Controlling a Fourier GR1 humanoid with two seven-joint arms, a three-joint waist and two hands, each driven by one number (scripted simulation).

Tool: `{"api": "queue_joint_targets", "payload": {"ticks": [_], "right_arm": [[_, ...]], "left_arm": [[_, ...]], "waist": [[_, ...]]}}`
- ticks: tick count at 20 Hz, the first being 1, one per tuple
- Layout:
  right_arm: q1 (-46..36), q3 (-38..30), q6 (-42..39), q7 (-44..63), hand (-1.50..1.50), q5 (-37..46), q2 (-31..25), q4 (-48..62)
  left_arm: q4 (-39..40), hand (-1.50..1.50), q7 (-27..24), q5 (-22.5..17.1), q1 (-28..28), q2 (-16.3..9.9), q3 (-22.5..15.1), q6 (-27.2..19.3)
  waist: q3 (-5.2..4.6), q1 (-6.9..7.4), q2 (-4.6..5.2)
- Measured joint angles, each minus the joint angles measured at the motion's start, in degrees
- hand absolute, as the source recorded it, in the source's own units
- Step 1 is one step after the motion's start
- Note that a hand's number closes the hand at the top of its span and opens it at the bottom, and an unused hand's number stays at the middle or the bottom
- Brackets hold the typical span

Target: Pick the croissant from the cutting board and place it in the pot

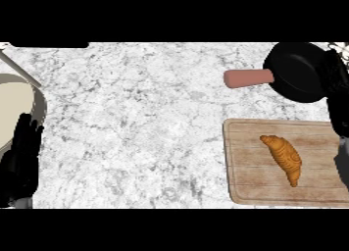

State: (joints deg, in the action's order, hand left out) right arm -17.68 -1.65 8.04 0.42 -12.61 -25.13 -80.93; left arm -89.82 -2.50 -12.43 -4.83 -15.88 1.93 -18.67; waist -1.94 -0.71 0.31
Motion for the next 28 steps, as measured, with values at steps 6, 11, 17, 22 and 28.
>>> {"api": "queue_joint_targets", "payload": {"ticks": [6, 11, 17, 22, 28], "right_arm": [[-5.7, 2.5, -17.4, -11.8, 1.5, -5.6, -1.7, -2.3], [-7.7, 3.3, -25.8, -29.7, -1.5, 0.5, -7.2, -1.1], [-6.7, 2.1, -33.3, -47.7, -1.5, 1.1, -10.8, 5.2], [-5.7, 3.1, -33.1, -52.0, -1.5, 4.6, -18.0, 6.3], [-4.5, 10.0, -30.7, -54.3, -1.5, 15.2, -27.3, 1.4]], "left_arm": [[-2.2, 0.0, 1.5, 0.5, 4.7, -1.5, -1.6, 1.9], [-3.6, 0.0, 4.5, 0.1, 8.7, -1.9, -3.4, 3.4], [-3.4, 0.0, 8.9, -0.7, 13.4, -3.1, -3.4, 4.1], [-2.9, 0.0, 11.0, -0.6, 15.4, -3.5, -3.3, 4.1], [-2.2, 0.0, 12.2, -0.5, 16.4, -3.7, -3.1, 4.1]], "waist": [[1.95, 1.77, 0.17], [2.27, 2.15, 0.69], [2.41, 2.23, 0.97], [2.31, 2.04, 0.68], [2.14, 1.71, 0.22]]}}
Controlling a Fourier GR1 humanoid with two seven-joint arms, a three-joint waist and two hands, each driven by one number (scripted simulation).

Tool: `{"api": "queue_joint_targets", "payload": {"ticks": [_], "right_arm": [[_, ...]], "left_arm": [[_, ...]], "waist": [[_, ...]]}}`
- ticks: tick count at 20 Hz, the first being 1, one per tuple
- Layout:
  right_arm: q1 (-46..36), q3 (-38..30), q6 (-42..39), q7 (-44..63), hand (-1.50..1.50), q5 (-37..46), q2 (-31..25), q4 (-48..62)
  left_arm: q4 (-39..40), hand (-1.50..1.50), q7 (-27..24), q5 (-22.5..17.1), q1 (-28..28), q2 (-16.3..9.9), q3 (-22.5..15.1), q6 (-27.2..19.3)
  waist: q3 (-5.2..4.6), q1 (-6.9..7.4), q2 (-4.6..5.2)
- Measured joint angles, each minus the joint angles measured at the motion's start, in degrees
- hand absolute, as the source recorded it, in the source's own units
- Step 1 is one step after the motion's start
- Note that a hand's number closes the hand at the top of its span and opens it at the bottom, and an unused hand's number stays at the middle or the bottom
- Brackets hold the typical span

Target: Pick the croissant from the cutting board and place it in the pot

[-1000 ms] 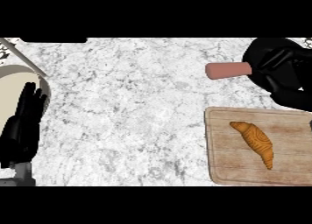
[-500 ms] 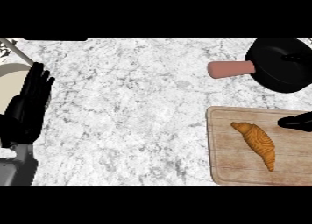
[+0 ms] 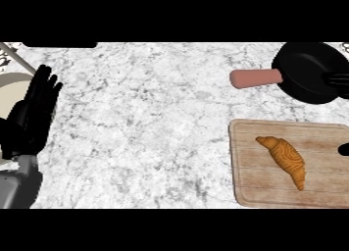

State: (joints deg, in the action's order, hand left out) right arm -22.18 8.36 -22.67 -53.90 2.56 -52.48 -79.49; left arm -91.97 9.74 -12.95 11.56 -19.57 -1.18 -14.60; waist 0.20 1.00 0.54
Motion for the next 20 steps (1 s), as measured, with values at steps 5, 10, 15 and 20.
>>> {"api": "queue_joint_targets", "payload": {"ticks": [5, 10, 15, 20], "right_arm": [[2.1, 5.6, 5.1, -2.3, -1.5, 11.0, -5.2, -3.7], [4.7, 9.7, 8.7, -3.1, -1.5, 19.3, -7.4, -5.5], [7.3, 10.9, 11.0, -3.9, -1.5, 23.5, -6.7, -5.5], [9.7, 12.2, 12.8, -4.0, -1.5, 27.8, -4.5, -5.7]], "left_arm": [[0.6, 0.0, 0.1, 0.4, 0.3, 0.2, 0.0, 0.1], [-0.3, 0.0, 0.9, 0.8, -0.2, 0.3, 0.4, 0.1], [-0.9, 0.0, 1.5, 1.1, -0.6, 0.5, 1.2, 0.7], [-0.8, 0.0, 1.9, 2.1, 0.0, 1.0, 1.8, 1.0]], "waist": [[-0.09, -0.44, -0.24], [-0.15, -0.63, -0.44], [-0.15, -0.82, -0.5], [-0.19, -0.93, -0.53]]}}
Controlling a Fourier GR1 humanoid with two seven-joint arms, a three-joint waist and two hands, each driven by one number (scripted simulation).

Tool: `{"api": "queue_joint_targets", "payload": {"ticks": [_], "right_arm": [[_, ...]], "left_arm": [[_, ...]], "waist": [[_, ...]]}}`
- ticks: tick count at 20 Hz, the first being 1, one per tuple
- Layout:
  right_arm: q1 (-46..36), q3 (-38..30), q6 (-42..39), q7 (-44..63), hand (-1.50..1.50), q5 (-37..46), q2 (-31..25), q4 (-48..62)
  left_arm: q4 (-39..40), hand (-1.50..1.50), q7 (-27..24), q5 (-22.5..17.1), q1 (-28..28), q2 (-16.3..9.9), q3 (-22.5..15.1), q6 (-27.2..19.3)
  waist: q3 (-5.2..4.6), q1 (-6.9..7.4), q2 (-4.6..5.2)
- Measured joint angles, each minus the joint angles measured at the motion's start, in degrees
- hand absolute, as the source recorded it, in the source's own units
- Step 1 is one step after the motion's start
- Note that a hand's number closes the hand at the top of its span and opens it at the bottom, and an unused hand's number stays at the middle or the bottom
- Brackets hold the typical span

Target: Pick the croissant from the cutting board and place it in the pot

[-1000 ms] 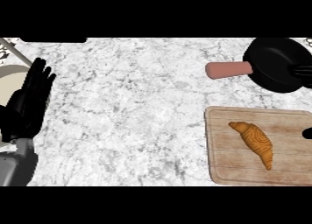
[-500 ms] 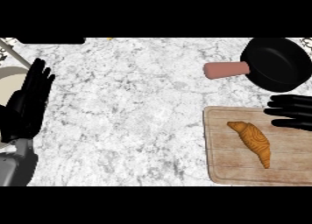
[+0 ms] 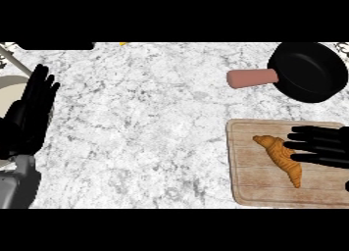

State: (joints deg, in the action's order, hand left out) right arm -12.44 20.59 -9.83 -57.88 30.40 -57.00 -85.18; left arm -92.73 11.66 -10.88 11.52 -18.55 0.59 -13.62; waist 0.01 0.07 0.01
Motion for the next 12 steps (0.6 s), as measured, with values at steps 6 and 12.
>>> {"api": "queue_joint_targets", "payload": {"ticks": [6, 12], "right_arm": [[-0.4, -1.7, 1.2, 1.0, -1.5, 6.3, 5.1, 2.7], [-1.3, -2.8, 1.6, 0.5, -1.5, 11.5, 10.2, 6.1]], "left_arm": [[0.6, 0.0, 0.4, 1.3, 0.7, 1.2, 0.9, 0.9], [0.1, 0.0, 0.7, 1.6, 0.4, 1.8, 2.4, 2.5]], "waist": [[0.0, 0.03, 0.0], [0.0, 0.12, 0.0]]}}
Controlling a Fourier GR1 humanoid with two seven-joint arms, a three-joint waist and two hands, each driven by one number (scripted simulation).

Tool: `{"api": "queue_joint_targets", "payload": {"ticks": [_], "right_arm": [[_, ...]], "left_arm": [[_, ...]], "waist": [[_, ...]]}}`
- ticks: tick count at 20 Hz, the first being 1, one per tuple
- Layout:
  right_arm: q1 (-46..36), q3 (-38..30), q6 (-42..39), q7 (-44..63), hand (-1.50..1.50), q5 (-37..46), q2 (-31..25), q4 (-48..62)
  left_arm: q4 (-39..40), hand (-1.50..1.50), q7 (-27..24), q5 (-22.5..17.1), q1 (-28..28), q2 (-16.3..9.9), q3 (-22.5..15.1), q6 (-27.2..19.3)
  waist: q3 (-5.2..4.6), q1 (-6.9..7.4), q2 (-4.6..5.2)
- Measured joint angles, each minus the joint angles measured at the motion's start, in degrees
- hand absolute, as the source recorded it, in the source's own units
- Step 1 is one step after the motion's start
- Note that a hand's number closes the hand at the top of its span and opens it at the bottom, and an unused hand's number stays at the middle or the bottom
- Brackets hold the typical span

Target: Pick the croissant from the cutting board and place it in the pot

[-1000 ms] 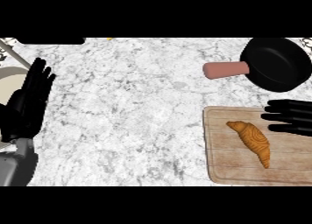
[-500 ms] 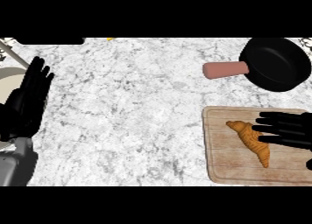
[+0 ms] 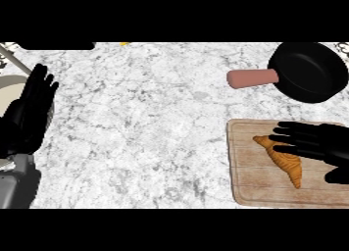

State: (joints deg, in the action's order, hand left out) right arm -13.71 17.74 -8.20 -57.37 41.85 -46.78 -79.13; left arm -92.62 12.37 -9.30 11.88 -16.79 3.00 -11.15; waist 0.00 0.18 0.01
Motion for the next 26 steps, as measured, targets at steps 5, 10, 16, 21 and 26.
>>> {"api": "queue_joint_targets", "payload": {"ticks": [5, 10, 16, 21, 26], "right_arm": [[-0.3, -0.5, 0.2, -0.1, -1.5, 3.6, 3.1, 1.1], [-1.2, -2.0, 0.6, -0.1, -1.5, 7.4, 6.6, 4.1], [-4.2, -0.9, 2.6, -1.1, 1.5, 12.1, 9.6, 9.1], [-3.7, -0.6, 5.3, -2.9, 1.5, 13.7, 9.4, 8.2], [-4.1, -0.3, 7.3, -3.9, 1.5, 15.3, 10.5, 9.6]], "left_arm": [[-0.7, 0.0, -0.2, 0.9, -1.0, 0.7, 0.5, 0.8], [-1.1, 0.0, 0.9, 1.6, -0.3, 1.4, 1.3, 1.4], [-0.8, 0.0, 0.7, 2.4, -0.2, 2.3, 1.4, 1.8], [-1.5, 0.0, -0.2, 1.8, -1.9, 2.2, 2.4, 3.0], [-0.6, 0.0, -1.0, 2.4, -1.7, 2.8, 2.6, 3.3]], "waist": [[0.0, -0.03, -0.01], [0.0, -0.04, -0.01], [-0.31, 0.09, -0.13], [-0.47, -0.02, -0.24], [-0.82, 0.03, -0.47]]}}
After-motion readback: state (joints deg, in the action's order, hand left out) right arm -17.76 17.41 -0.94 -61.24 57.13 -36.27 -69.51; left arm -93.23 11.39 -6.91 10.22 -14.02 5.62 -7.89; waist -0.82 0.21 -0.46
